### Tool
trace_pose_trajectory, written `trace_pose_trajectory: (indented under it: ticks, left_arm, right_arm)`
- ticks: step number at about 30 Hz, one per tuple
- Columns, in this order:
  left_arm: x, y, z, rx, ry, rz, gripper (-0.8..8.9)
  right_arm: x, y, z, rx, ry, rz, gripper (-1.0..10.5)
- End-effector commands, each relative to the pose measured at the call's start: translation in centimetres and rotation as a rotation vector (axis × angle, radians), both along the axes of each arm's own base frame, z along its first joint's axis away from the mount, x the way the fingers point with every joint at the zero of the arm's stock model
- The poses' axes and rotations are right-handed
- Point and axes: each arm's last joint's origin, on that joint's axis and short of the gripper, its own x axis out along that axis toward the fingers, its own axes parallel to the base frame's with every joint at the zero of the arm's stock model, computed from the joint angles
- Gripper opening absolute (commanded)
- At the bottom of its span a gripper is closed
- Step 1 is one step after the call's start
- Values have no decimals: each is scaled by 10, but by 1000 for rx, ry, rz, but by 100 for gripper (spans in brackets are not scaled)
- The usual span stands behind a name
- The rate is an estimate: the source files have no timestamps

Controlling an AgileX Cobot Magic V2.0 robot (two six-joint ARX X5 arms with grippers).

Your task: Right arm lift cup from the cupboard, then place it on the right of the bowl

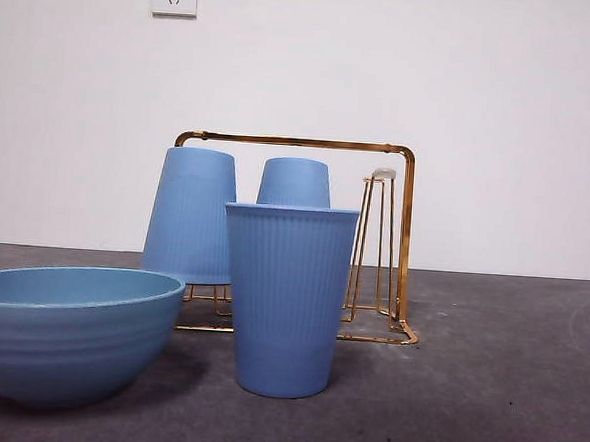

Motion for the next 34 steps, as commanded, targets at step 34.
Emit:
trace_pose_trajectory:
  ticks: [34]
  left_arm:
    - [1,0,-7,-6,26,4,19]
  right_arm:
    - [55,-12,-84,-142,-469,-534,14]
